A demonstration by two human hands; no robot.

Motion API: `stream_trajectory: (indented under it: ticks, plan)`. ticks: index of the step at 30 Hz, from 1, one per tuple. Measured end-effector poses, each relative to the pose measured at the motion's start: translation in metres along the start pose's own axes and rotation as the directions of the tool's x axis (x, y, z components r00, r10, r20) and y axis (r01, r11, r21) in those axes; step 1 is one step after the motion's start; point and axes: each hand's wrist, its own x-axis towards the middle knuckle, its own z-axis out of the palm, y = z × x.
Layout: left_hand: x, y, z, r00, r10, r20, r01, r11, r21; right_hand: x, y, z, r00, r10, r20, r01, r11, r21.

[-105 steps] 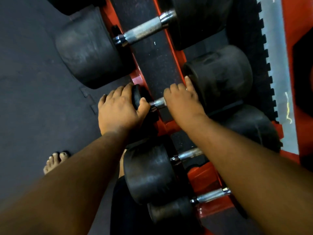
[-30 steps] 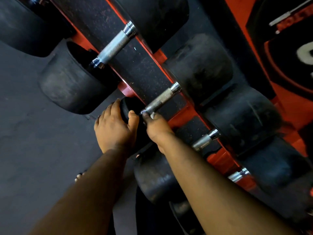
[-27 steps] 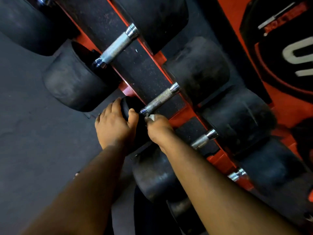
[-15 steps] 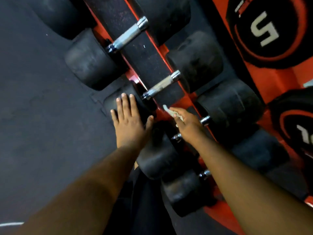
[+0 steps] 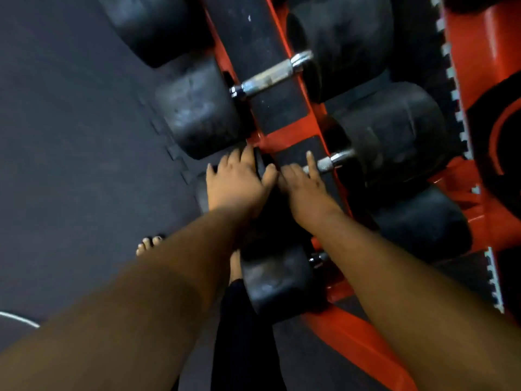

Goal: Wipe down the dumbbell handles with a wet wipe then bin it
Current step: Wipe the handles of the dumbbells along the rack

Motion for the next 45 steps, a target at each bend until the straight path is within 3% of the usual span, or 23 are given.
stream_trajectory:
  ticks: [4,5,9,13,17,19,22,24,26,28,30,33,35,38,40,42,43,45]
  plan:
    - [0.007,-0.004,0.004,0.995,0.048,-0.089,-0.044,0.998,0.046,0.043,0.008,-0.028,0.987,-0.026,0.158,0.005,0.991,0.131]
    - [0.008,-0.004,0.003,0.994,0.048,-0.100,-0.044,0.998,0.048,0.042,0.007,-0.025,0.992,-0.014,0.128,-0.002,0.992,0.127]
    - [0.008,-0.004,-0.002,0.991,0.047,-0.123,-0.041,0.998,0.049,0.001,-0.004,0.021,0.972,0.063,-0.226,-0.050,0.997,0.060]
    - [0.007,-0.005,0.001,0.992,0.047,-0.118,-0.042,0.998,0.042,0.014,-0.009,0.014,0.950,0.110,-0.293,-0.118,0.993,-0.009]
    - [0.007,-0.004,0.000,0.992,0.052,-0.117,-0.049,0.998,0.031,0.050,0.012,-0.029,0.995,0.001,0.095,-0.011,0.994,0.106]
    - [0.008,-0.003,0.000,0.991,0.050,-0.122,-0.047,0.999,0.027,0.054,0.016,-0.037,0.985,-0.011,0.173,-0.008,0.994,0.109]
    - [0.007,-0.005,-0.001,0.992,0.036,-0.119,-0.033,0.999,0.023,0.038,0.003,-0.014,0.999,0.046,-0.008,-0.045,0.996,0.072]
    - [0.007,-0.005,0.000,0.991,0.042,-0.126,-0.040,0.999,0.020,0.018,-0.003,0.014,0.969,0.100,-0.225,-0.096,0.995,0.028]
    - [0.006,-0.005,0.002,0.990,0.047,-0.137,-0.045,0.999,0.019,0.009,-0.006,0.026,0.940,0.109,-0.323,-0.119,0.993,-0.011]
    - [0.007,-0.006,0.002,0.990,0.045,-0.133,-0.043,0.999,0.024,0.019,-0.005,0.007,0.969,0.103,-0.224,-0.113,0.993,-0.031]
    - [0.007,-0.006,0.001,0.991,0.042,-0.129,-0.039,0.999,0.027,0.042,0.005,-0.016,0.998,0.055,-0.011,-0.054,0.996,0.078]
    - [0.007,-0.003,-0.001,0.991,0.048,-0.125,-0.045,0.999,0.022,0.055,0.017,-0.038,0.983,-0.006,0.181,-0.016,0.993,0.121]
    - [0.007,-0.002,-0.001,0.991,0.045,-0.125,-0.042,0.999,0.019,0.050,0.012,-0.032,0.993,0.006,0.120,-0.019,0.994,0.104]
    - [0.007,-0.003,-0.001,0.990,0.044,-0.135,-0.043,0.999,0.014,0.024,0.005,0.009,0.967,0.080,-0.243,-0.061,0.995,0.085]
    - [0.006,-0.004,0.000,0.990,0.045,-0.135,-0.043,0.999,0.017,0.011,0.000,0.032,0.924,0.109,-0.367,-0.061,0.988,0.141]
    - [0.006,-0.005,0.001,0.992,0.041,-0.123,-0.038,0.999,0.022,0.016,-0.004,0.020,0.937,0.108,-0.332,-0.102,0.994,0.035]
    - [0.007,-0.004,0.001,0.992,0.040,-0.120,-0.038,0.999,0.021,0.026,-0.001,0.004,0.962,0.113,-0.248,-0.118,0.993,-0.005]
    - [0.006,-0.004,0.000,0.992,0.039,-0.123,-0.037,0.999,0.023,0.051,0.009,-0.022,0.996,0.056,0.066,-0.063,0.991,0.119]
